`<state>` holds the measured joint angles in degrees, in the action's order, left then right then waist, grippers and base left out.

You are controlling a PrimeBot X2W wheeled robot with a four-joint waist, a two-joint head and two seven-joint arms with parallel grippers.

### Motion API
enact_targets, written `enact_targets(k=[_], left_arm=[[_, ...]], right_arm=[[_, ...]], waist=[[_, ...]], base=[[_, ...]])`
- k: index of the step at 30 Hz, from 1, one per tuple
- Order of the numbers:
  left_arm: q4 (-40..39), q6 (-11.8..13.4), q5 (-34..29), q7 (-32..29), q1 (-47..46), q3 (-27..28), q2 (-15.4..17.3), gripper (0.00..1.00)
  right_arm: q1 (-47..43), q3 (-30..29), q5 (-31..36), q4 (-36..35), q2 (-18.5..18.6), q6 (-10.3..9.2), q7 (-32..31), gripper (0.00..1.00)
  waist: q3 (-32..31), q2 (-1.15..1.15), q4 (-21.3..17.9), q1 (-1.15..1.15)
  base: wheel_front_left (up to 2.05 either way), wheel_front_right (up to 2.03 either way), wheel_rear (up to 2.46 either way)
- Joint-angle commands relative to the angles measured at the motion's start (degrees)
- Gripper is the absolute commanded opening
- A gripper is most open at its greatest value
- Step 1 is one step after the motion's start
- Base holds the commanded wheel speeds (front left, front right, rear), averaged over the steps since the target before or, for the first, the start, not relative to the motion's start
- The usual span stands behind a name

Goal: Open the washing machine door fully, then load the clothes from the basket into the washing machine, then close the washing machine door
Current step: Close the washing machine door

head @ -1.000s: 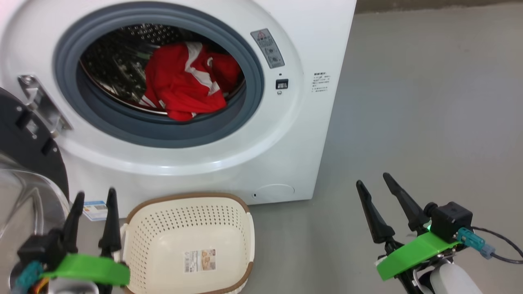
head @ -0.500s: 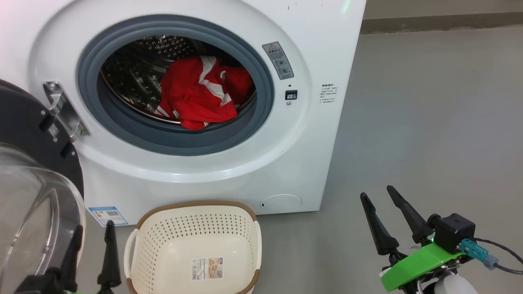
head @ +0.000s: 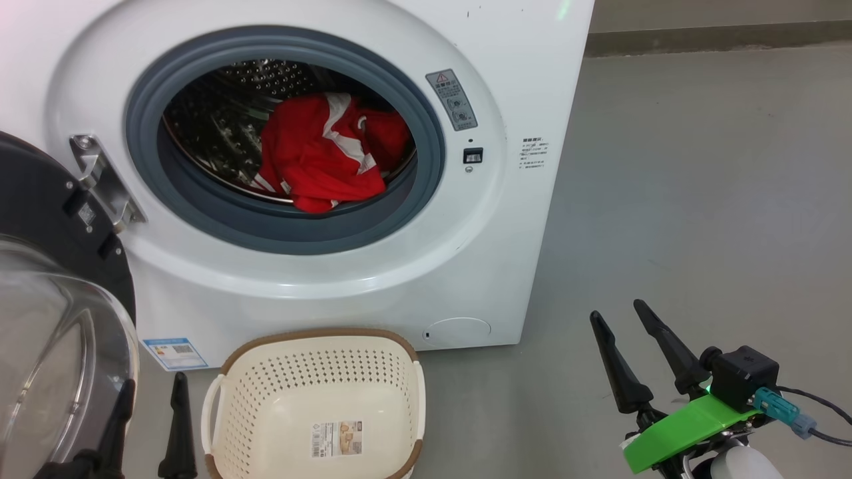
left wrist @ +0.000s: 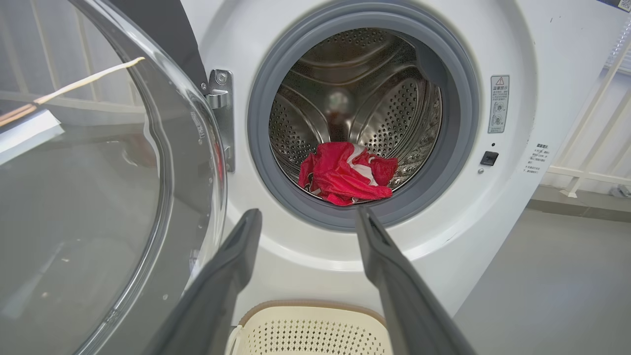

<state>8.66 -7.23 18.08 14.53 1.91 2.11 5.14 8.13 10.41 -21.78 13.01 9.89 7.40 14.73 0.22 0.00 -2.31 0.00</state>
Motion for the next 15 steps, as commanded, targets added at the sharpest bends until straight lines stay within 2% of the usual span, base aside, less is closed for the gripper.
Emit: enact_targets(k=[1,15], left_arm=[[-1.57,0.01,-0.76,0.47,-0.81,2.23,1.05,1.0],[-2.02,-0.04,-1.29,0.47,-1.16,3.16,0.63,1.0]], right_arm=[[0.11,1.06,-0.05,-1.53,0.42,0.09,0.27,1.0],[0.23,1.11,-0.18,-1.38,0.57,0.09,0.27,1.0]], waist=[[0.01,0.0,0.0,0.0],[0.08,0.0,0.0,0.0]], base=[[0.0,0.0,0.0],[0.0,0.0,0.0]])
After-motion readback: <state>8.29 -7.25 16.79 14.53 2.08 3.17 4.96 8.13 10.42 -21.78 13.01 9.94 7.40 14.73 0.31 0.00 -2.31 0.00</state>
